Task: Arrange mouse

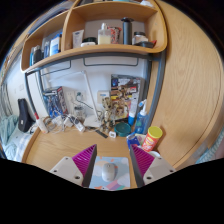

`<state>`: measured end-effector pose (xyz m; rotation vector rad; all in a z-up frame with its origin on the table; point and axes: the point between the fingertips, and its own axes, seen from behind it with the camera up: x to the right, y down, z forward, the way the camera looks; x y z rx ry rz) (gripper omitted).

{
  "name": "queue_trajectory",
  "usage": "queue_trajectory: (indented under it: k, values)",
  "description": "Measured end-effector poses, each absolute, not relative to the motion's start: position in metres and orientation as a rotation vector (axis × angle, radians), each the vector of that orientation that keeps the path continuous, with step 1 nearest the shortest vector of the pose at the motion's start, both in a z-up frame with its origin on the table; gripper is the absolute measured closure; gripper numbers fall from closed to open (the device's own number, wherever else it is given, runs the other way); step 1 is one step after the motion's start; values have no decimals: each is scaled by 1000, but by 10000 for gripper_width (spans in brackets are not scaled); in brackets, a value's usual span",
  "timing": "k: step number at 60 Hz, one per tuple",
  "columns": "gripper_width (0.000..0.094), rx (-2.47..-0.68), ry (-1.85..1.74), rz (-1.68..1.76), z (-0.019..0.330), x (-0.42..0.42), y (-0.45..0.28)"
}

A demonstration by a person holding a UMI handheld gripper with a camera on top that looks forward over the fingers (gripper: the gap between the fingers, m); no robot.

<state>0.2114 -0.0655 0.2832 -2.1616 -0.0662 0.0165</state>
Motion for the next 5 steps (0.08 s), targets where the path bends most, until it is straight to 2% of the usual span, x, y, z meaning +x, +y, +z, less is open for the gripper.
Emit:
queue_trajectory:
  k: [5]
  values:
    - [301, -2152, -81, 12, 286, 209, -67]
